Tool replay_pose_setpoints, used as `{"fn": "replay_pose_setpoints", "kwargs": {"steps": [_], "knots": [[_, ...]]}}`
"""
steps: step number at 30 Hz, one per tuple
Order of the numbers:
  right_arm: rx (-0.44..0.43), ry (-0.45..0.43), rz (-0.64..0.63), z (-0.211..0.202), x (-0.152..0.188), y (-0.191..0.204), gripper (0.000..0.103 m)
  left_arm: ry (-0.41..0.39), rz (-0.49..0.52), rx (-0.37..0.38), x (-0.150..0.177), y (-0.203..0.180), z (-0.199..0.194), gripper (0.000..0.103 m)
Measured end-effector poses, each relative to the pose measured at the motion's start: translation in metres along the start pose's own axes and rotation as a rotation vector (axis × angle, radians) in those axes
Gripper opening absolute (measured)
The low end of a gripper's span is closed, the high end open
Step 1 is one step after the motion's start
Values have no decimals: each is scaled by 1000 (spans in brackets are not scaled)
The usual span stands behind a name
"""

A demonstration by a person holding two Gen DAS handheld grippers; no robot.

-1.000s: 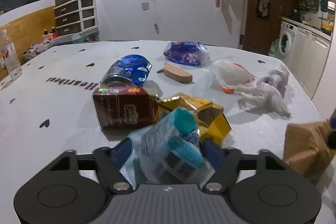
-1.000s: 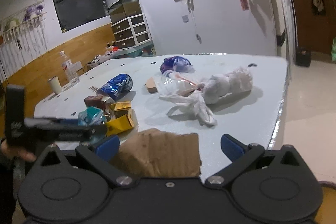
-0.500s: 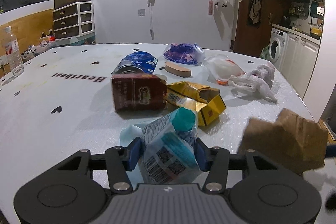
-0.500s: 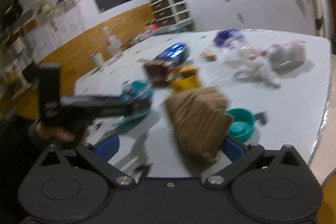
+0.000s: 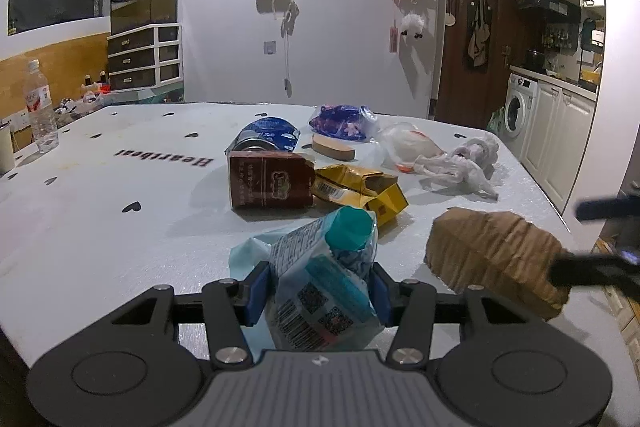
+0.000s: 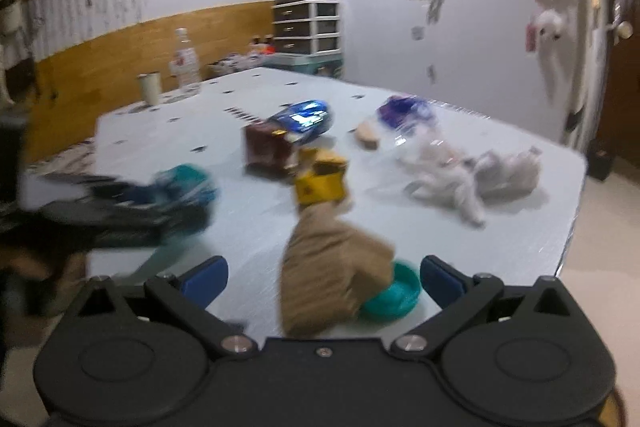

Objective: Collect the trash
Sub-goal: 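Grasp the brown paper bag with the right tool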

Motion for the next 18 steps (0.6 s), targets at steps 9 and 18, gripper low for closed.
{"fn": "replay_pose_setpoints", "kwargs": {"steps": [9,18], "knots": [[41,83,-154,42,7,21,82,12,-26,7,7,-3,-3,52],[69,86,-158,32,11,26,56,-10,-38,-5,5,1,-16,52]]}}
Point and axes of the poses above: each gripper's, at about its wrist camera, not at the fingertips, and z roughly the way its jaws point, y to its left, x to its underside, the point moved 10 cm from there along z, roughly the way its jaws point, and after that the axes turned 4 degrees about x, right-handed, at the moved point
